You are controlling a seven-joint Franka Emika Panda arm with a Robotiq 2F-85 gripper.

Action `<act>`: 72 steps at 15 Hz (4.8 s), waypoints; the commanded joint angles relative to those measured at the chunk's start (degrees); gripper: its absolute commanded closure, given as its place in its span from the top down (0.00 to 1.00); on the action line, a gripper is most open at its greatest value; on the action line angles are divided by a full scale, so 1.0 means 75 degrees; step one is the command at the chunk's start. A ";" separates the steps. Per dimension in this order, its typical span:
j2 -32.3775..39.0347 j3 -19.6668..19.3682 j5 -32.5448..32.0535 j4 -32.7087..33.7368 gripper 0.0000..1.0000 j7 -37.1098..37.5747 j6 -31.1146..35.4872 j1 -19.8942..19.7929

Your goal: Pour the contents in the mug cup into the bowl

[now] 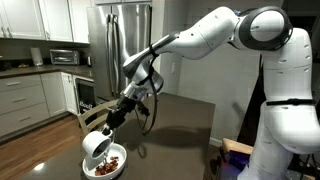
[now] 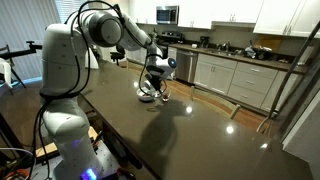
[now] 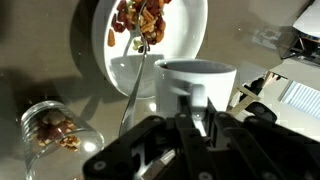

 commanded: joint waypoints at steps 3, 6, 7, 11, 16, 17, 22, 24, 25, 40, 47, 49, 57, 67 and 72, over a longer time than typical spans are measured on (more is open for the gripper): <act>-0.0386 0.0114 0.0163 -0.0363 0.04 -0.0472 0.0439 0.0046; -0.0499 0.0139 0.0168 -0.0464 0.04 -0.0564 0.0480 0.0035; -0.0530 0.0141 0.0176 -0.0474 0.04 -0.0600 0.0487 0.0037; -0.0697 0.0151 0.0238 -0.0521 0.04 -0.0817 0.0526 0.0042; -0.0961 0.0170 0.0350 -0.0647 0.04 -0.1145 0.0599 0.0060; -0.1033 0.0178 0.0401 -0.0690 0.04 -0.1246 0.0630 0.0062; -0.1392 0.0219 0.1069 -0.0952 0.04 -0.2093 0.0958 0.0081; -0.1552 0.0208 0.1281 -0.1036 0.04 -0.2358 0.1043 0.0108; -0.1633 0.0205 0.1380 -0.1083 0.04 -0.2479 0.1074 0.0121; -0.1282 -0.0083 0.0761 -0.1128 0.04 -0.1156 0.0445 0.0032; -0.1331 -0.0344 0.0149 -0.0949 0.04 0.0104 -0.0194 -0.0049; -0.1363 -0.0395 0.0091 -0.0913 0.04 0.0364 -0.0168 -0.0058; -0.1400 -0.0727 -0.0004 -0.0887 0.04 0.1845 -0.0053 -0.0209; -0.1476 -0.1151 0.0100 -0.1023 0.04 0.3346 0.0093 -0.0563; -0.1491 -0.1374 0.0309 -0.1130 0.04 0.3775 -0.0110 -0.0845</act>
